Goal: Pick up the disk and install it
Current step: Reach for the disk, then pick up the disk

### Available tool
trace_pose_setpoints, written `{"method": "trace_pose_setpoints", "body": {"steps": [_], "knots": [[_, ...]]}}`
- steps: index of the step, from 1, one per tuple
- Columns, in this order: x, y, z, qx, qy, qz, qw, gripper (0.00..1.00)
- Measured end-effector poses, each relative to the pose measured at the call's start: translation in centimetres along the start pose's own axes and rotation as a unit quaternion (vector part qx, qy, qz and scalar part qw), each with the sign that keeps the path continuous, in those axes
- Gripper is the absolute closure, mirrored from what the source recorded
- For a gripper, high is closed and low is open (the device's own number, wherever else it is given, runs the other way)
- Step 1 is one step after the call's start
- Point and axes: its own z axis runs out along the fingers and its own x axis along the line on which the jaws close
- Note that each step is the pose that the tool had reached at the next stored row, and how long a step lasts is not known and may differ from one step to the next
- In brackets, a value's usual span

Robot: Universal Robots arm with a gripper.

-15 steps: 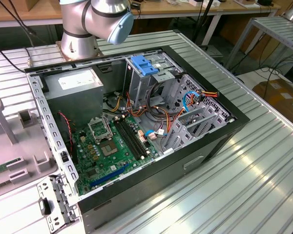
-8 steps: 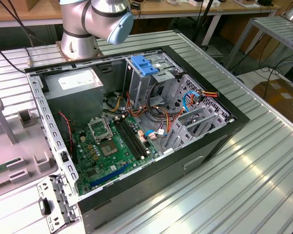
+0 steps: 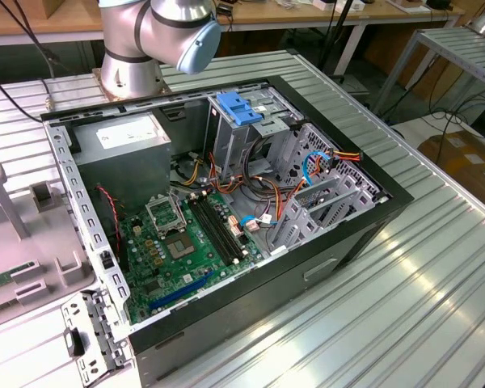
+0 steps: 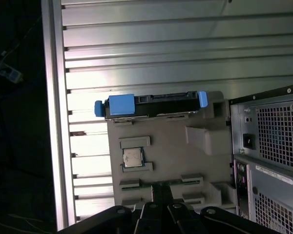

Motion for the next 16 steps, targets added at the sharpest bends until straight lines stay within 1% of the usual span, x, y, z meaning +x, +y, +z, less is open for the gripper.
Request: {"method": "trace_pose_setpoints", "body": {"steps": [2,3,4,9,14,16], "knots": [[-0.04,0.30,0.08,0.0005,-0.0001,0.000,1.00000,0.89],[-0.08,0.65,0.16,0.0007,-0.0001,0.000,1.00000,0.89],[-0.11,1.19,0.25,0.0008,-0.0001,-0.001,1.00000,0.89],[-0.11,1.23,0.25,0.0006,-0.0001,-0.005,0.99999,0.89],[-0.11,1.24,0.25,0.0001,-0.0001,-0.025,0.99970,0.89],[-0.11,1.23,0.25,-0.0003,-0.0001,-0.039,0.99923,0.89]]}}
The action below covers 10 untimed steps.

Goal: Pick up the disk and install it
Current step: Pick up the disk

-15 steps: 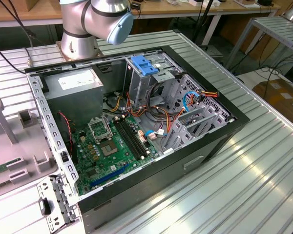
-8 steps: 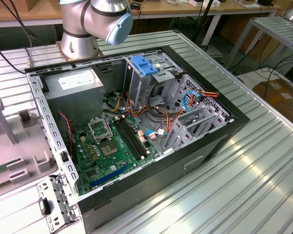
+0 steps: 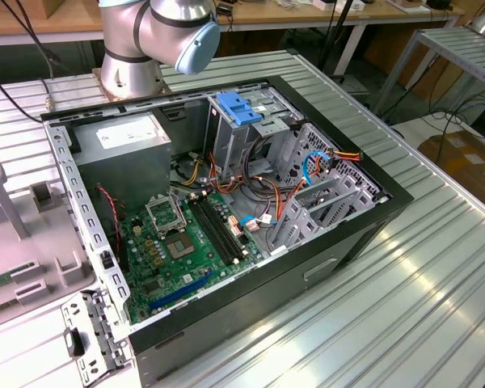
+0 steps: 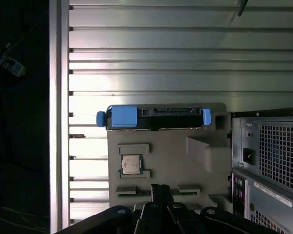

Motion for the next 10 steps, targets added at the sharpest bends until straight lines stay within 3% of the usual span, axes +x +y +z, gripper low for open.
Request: {"method": "trace_pose_setpoints", "body": {"steps": [4,10], "knots": [[0.00,0.00,0.00,-0.0006,-0.0001,-0.022,0.99977,0.89],[0.00,0.00,0.00,-0.0018,-0.0001,-0.062,0.99807,0.89]]}}
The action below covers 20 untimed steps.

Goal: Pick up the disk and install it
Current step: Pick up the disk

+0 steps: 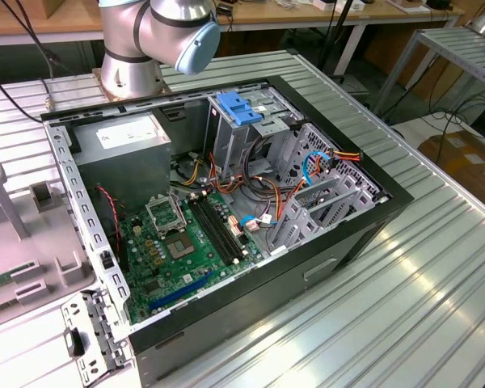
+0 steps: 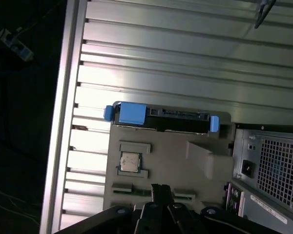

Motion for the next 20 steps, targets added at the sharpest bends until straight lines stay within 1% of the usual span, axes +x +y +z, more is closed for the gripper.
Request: {"method": "trace_pose_setpoints", "body": {"steps": [3,9,12,17,20], "knots": [[0.00,0.00,0.00,-0.0005,0.0000,-0.017,0.99985,0.89],[0.00,0.00,0.00,-0.0011,-0.0001,-0.040,0.99921,0.89],[0.00,0.00,0.00,-0.0016,-0.0001,-0.057,0.99837,0.89],[0.00,0.00,0.00,-0.0021,-0.0002,-0.074,0.99724,0.89],[0.00,0.00,0.00,-0.0025,-0.0002,-0.088,0.99609,0.89]]}}
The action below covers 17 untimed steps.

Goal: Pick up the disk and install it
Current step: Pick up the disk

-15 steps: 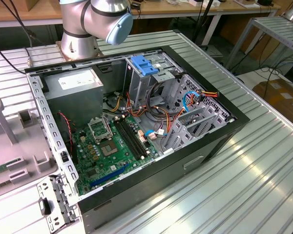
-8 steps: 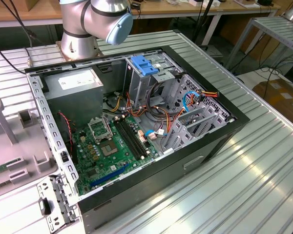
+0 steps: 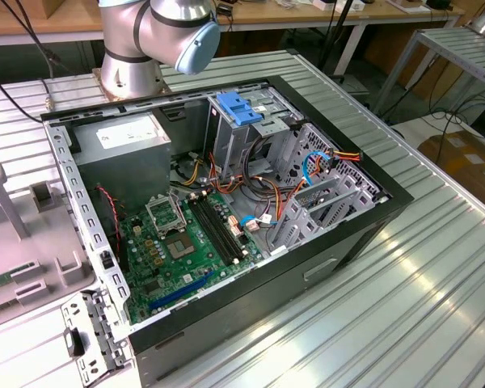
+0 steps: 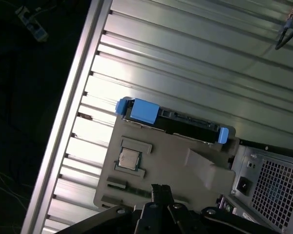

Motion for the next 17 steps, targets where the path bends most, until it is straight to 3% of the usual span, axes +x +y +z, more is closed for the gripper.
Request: {"method": "trace_pose_setpoints", "body": {"steps": [8,17], "knots": [[0.00,0.00,0.00,-0.0010,-0.0001,-0.036,0.99936,0.89],[0.00,0.00,0.00,-0.0022,-0.0001,-0.078,0.99692,0.89]]}}
